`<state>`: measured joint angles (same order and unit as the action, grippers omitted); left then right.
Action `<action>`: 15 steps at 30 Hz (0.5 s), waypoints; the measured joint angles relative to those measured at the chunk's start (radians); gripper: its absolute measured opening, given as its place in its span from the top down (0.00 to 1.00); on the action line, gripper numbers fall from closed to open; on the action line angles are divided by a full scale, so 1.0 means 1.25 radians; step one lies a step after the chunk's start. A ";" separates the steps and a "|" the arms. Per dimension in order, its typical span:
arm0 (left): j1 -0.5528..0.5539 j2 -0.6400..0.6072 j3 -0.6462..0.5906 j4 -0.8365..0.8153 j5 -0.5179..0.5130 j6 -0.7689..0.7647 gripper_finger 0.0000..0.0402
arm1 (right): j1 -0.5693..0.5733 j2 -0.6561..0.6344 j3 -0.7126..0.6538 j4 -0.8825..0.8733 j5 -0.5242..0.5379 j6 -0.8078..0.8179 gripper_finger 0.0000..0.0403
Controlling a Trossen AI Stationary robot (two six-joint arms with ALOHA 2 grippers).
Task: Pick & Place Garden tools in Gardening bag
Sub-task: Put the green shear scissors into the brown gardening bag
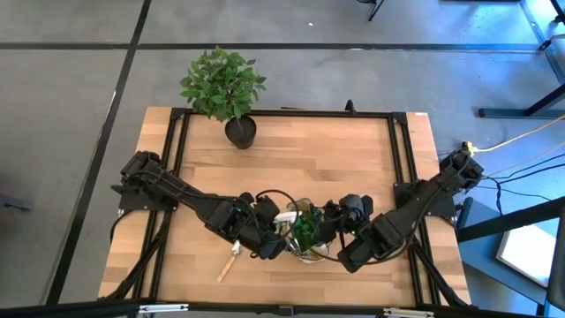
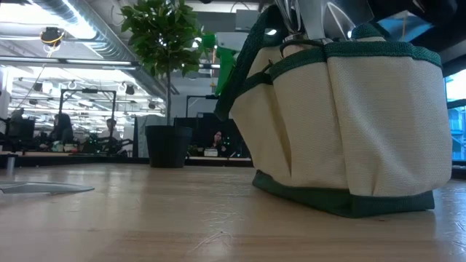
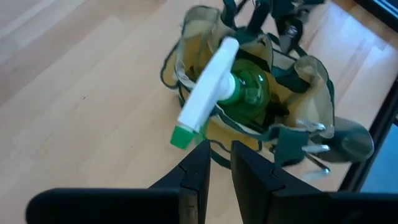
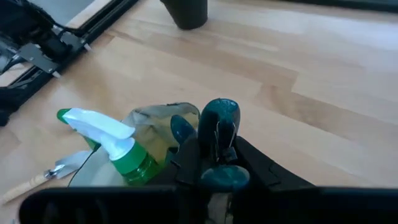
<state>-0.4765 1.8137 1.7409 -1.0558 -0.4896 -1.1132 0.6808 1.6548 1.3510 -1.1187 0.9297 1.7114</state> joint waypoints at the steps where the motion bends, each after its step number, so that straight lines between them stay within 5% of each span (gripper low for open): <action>1: -0.001 0.000 0.000 0.000 0.003 0.000 0.85 | 0.002 0.006 0.000 0.000 0.010 0.001 0.85; 8: -0.002 0.000 0.000 -0.001 0.034 0.000 0.85 | 0.014 0.032 0.000 -0.041 0.033 0.056 0.85; 15: -0.006 0.000 0.000 0.000 0.044 -0.009 0.85 | 0.028 0.054 0.000 -0.195 0.013 0.246 0.85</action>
<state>-0.4842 1.8137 1.7409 -1.0561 -0.4343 -1.1250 0.7163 1.7222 1.3510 -1.3630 0.9456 2.0187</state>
